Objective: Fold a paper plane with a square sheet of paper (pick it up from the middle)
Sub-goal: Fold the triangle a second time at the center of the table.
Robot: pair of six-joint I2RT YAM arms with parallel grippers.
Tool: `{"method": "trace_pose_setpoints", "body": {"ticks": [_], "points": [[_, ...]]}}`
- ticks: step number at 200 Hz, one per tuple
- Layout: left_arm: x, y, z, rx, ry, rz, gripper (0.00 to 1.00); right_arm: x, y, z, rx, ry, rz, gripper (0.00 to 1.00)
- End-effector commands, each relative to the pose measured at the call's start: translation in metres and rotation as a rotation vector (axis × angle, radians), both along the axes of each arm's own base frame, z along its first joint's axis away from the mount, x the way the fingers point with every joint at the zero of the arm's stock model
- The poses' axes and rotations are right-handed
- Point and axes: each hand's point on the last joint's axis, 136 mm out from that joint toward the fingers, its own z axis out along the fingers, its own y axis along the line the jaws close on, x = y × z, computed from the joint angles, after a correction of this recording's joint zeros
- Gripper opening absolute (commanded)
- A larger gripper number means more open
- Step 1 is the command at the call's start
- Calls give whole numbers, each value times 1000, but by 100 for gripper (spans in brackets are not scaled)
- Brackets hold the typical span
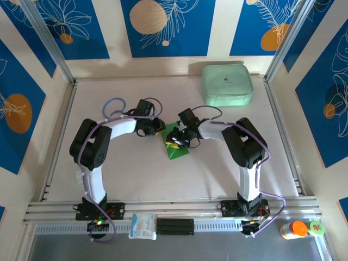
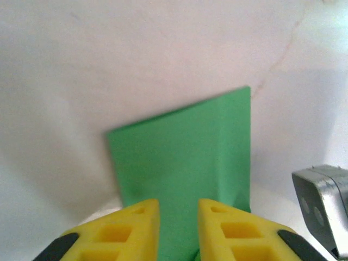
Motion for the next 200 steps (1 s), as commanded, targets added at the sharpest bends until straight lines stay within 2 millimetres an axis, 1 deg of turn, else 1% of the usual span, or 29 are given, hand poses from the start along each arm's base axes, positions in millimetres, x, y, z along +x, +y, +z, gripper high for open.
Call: {"method": "trace_pose_setpoints", "body": {"ticks": [1,16,30,51,62,68,95,109,140,155,181,200], "points": [[11,29,32,23,-57,85,29,-11,-15,-26,-84,81,-23,39],[8,38,42,9,-70,111,33,-11,-15,-25,-82,81,-25,41],[2,39,49,2,-78,112,35,-11,-16,-24,-79,79,-25,42],[-11,37,50,-24,-66,107,35,-12,-17,-25,-82,84,-26,42],[-17,34,49,-36,-57,100,35,-13,-18,-27,-89,89,-26,40],[-21,33,48,-40,-54,94,33,-14,-19,-27,-94,90,-28,39],[-37,17,42,-56,-26,58,24,-17,-26,-31,-128,102,-32,23],[-45,9,39,-59,-13,37,19,-19,-29,-33,-136,108,-36,17],[-64,-9,25,-53,28,-13,11,-20,-32,-35,-142,118,-43,11],[-70,-17,18,-59,46,-34,6,-20,-32,-35,-141,120,-42,8],[-75,-29,7,-68,66,-53,0,-20,-32,-36,-142,123,-41,6],[-76,-33,2,-62,78,-64,0,-20,-32,-36,-141,122,-40,5]]}}
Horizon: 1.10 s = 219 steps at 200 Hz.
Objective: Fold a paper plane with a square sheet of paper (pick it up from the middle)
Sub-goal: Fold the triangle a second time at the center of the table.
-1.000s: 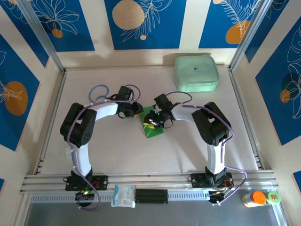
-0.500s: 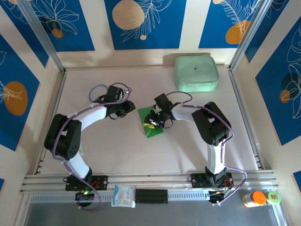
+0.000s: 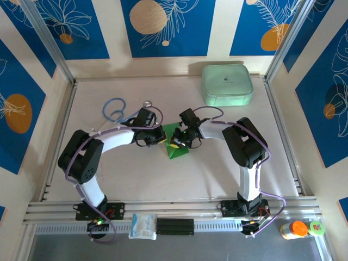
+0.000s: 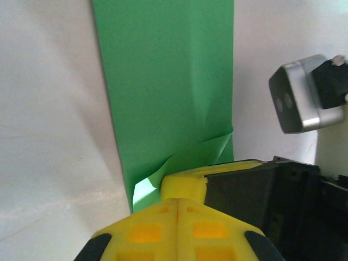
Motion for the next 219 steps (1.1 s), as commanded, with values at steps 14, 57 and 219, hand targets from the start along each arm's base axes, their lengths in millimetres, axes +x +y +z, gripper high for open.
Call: {"method": "trace_pose_setpoints", "body": {"ticks": [14,57,219], "points": [[-7,-11,-16,-6,46,-22,0,-18,-20,-28,-95,91,-18,5],[-7,-13,-29,17,66,-26,0,-17,-18,-26,-82,85,-14,5],[-23,1,-57,124,134,-71,0,0,-14,21,10,-84,87,6]]}}
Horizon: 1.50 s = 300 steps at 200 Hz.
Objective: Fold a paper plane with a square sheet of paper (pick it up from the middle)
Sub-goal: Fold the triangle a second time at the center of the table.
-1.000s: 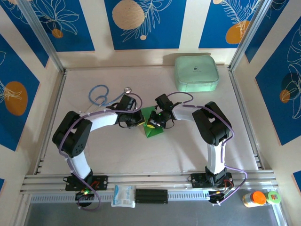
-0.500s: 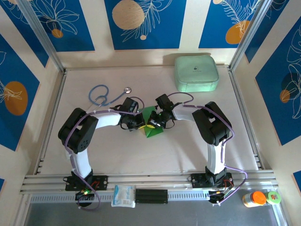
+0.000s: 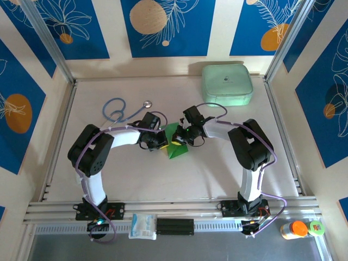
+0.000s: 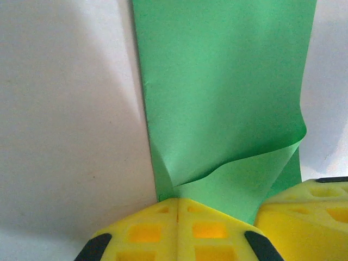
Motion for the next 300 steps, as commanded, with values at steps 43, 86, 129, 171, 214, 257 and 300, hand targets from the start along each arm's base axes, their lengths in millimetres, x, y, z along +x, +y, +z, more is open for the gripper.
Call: {"method": "trace_pose_setpoints", "body": {"ticks": [43,86,129,171,214,257,300], "points": [[-13,5,-17,64,61,-24,0,-7,-16,-18,-75,31,8,6],[-9,2,-12,52,49,-29,0,-9,-31,-40,-125,73,-29,6],[-3,-5,5,19,15,-41,0,-19,-42,-57,-166,107,-37,5],[1,-17,52,-46,-82,-52,4,-25,-50,-65,-194,120,-45,5],[-24,-28,65,-63,-84,-71,8,-26,-52,-68,-206,128,-50,5],[-47,-40,38,-58,-2,-89,8,-29,-54,-72,-215,141,-53,5],[-49,-41,22,-32,26,-96,8,-29,-53,-72,-213,144,-49,5]]}}
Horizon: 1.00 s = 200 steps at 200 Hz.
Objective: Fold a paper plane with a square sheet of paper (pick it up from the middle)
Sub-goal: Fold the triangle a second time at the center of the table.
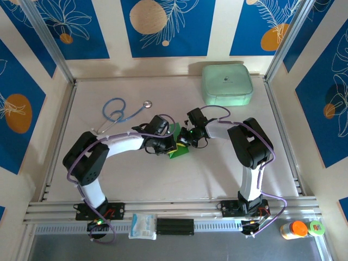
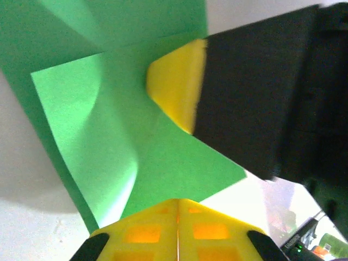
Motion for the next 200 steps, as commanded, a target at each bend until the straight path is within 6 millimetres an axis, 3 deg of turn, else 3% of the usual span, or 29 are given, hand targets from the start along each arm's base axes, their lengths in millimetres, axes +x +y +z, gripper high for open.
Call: {"method": "trace_pose_setpoints", "body": {"ticks": [1,68,200], "points": [[-5,-1,-10,10,29,0,8,-31,-32,-47,-163,129,-23,5],[4,-1,-17,56,6,-11,8,-31,-31,-47,-162,136,-17,5],[-11,9,-41,93,56,-40,5,-32,-34,-48,-170,142,-20,5]]}}
